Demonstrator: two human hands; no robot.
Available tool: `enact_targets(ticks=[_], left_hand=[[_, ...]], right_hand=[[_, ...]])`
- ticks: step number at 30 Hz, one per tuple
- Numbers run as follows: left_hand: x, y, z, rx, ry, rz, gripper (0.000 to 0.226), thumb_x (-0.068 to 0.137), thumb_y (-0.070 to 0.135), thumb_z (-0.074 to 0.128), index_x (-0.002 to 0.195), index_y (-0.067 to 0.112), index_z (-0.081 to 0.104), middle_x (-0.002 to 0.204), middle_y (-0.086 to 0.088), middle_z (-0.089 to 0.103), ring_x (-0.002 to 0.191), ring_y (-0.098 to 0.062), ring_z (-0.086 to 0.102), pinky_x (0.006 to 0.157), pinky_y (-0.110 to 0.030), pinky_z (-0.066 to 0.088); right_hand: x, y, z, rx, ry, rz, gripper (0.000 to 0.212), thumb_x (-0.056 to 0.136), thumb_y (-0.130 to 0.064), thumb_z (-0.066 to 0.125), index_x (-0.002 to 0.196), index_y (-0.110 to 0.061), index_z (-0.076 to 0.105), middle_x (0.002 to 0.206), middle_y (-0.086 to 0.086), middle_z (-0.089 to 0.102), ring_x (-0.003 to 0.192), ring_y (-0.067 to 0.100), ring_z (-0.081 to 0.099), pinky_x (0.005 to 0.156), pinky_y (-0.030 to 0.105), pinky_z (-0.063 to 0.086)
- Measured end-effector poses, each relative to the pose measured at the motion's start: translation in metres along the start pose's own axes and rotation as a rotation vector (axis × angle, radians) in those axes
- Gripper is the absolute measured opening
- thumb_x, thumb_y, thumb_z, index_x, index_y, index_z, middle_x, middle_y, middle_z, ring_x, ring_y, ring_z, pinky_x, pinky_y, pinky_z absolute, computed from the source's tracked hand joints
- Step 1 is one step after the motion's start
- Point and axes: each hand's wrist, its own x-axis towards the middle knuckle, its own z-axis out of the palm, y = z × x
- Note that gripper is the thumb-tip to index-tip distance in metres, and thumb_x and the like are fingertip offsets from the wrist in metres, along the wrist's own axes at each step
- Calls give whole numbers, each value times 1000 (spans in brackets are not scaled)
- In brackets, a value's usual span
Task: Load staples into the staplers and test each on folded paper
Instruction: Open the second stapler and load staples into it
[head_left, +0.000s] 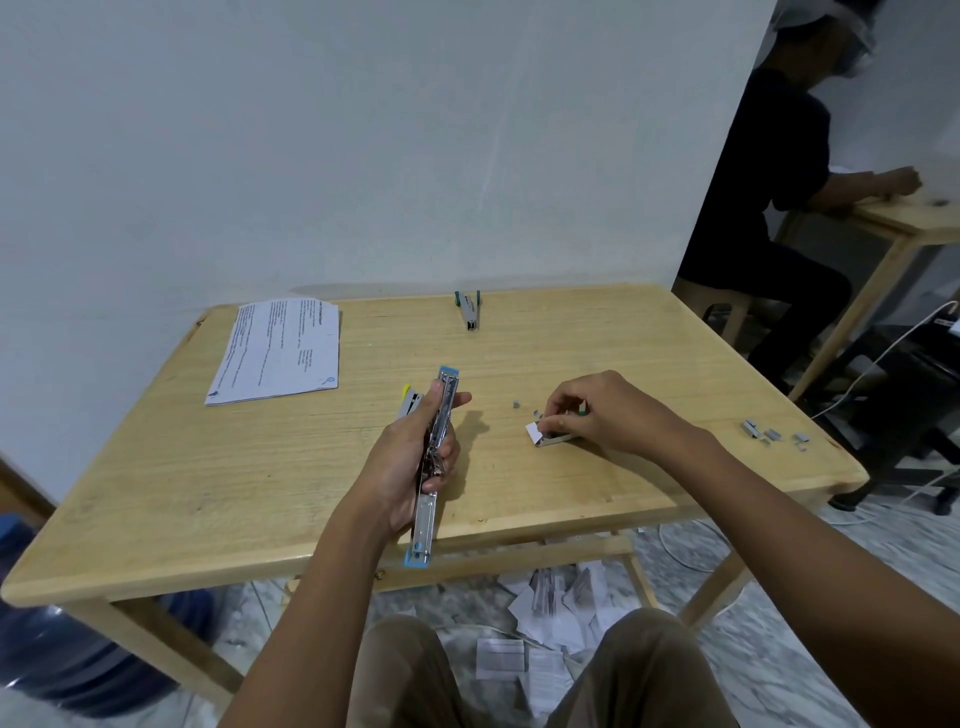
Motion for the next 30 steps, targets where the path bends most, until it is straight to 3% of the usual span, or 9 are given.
enact_targets(ticks=[4,8,10,18,23,27,30], left_hand=[[0,1,0,4,-3,4,47,96,53,48,115,14,66,56,0,36,43,-9,26,34,-20,19],[0,1,0,16,-5,4,46,97,53,48,116,15,65,56,0,37,47,-11,25,33,-20,19],[0,1,0,14,-5,7,46,97,52,47,116,14,65,56,0,37,47,-11,25,33,-20,19],[1,0,0,18,-3,7,45,97,52,47,114,15,66,56,0,37,46,-10,25,33,-19,19],[3,-2,-2,14,-1,6,44,96,53,49,112,16,67,57,0,37,47,-11,24,33,-19,19],[3,-2,-2,13,-3,7,45,96,53,49,113,15,67,57,-1,37,47,-11,24,33,-20,18],[3,-2,-2,4,-6,5,46,97,52,48,116,14,65,56,0,37,45,-10,26,34,-21,18]], right_hand=[[3,-3,-9,-98,-85,-22,10,88,-34,71,96,-28,70,91,-15,65,80,1,58,62,13,40],[7,-3,-17,-189,-142,-15,7,84,-44,70,82,-41,65,95,-11,65,88,12,61,74,34,51],[9,-4,-20,-184,-156,-15,9,84,-47,69,81,-39,65,95,-11,65,89,13,61,77,37,51],[8,-7,-28,-47,-173,-12,18,92,-40,63,87,-26,73,99,-13,70,94,12,61,83,32,48],[5,-6,-29,49,-126,51,16,95,-35,61,81,-34,70,85,-19,66,75,-1,58,65,18,39],[4,-4,-29,116,-70,85,18,94,-36,61,85,-30,75,76,-1,66,65,15,47,63,30,36],[-3,-15,-32,252,9,57,18,95,-34,61,84,-30,75,64,-10,57,58,9,43,58,20,36]])
